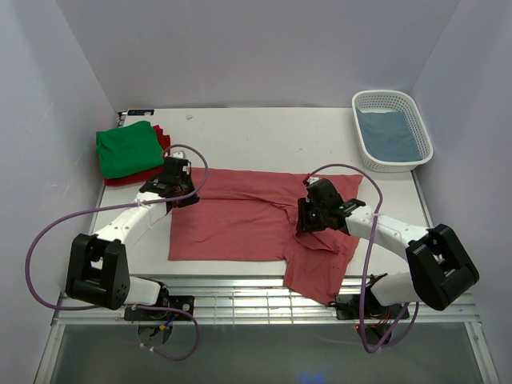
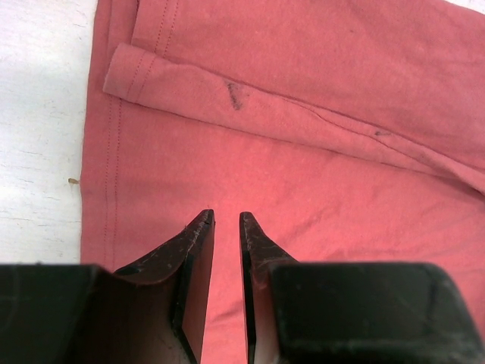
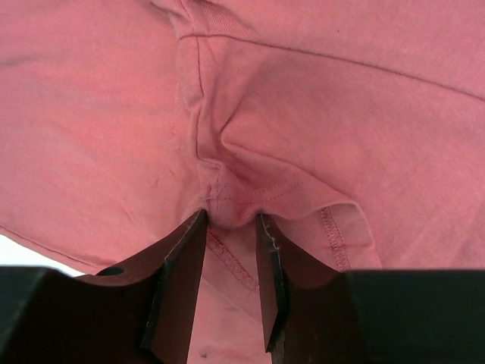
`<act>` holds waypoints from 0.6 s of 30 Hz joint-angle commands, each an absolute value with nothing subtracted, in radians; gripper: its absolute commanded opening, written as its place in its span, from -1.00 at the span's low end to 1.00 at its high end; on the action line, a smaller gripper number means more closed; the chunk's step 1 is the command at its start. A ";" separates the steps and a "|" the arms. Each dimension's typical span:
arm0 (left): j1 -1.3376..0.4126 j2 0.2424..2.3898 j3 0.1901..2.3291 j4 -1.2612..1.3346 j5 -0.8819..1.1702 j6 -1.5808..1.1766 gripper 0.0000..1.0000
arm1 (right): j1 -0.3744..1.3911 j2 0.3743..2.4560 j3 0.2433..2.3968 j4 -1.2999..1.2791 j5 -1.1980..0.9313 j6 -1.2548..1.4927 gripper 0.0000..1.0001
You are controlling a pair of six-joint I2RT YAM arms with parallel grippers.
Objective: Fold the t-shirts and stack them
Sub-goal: Fold the flattened tshirt in 1/3 of the way
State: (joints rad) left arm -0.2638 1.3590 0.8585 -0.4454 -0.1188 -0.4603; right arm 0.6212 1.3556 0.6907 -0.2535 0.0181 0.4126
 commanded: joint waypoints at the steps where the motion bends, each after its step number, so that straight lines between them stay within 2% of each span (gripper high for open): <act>1: -0.265 1.307 0.851 -0.446 -0.121 -0.456 -0.38 | 0.620 1.355 0.735 -0.195 0.011 0.420 -0.22; 3: -0.265 1.304 0.848 -0.446 -0.123 -0.457 -0.38 | 0.620 1.368 0.744 -0.198 0.011 0.419 -0.25; 4: -0.265 1.305 0.845 -0.446 -0.121 -0.457 -0.38 | 0.620 1.373 0.745 -0.196 -0.023 0.419 -0.31; 5: -0.265 1.302 0.844 -0.446 -0.121 -0.459 -0.38 | 0.620 1.381 0.746 -0.192 -0.032 0.419 -0.48; 9: -0.265 1.295 0.835 -0.446 -0.123 -0.463 -0.38 | 0.627 1.373 0.729 -0.172 -0.077 0.422 -0.70; 18: -0.265 1.293 0.815 -0.440 -0.121 -0.468 -0.38 | 0.699 1.287 0.700 -0.236 -0.100 0.423 -0.74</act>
State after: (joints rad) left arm -0.2638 1.3342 0.8242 -0.4454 -0.1188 -0.4614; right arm 0.6701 1.3434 0.7048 -0.2199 -0.0799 0.4191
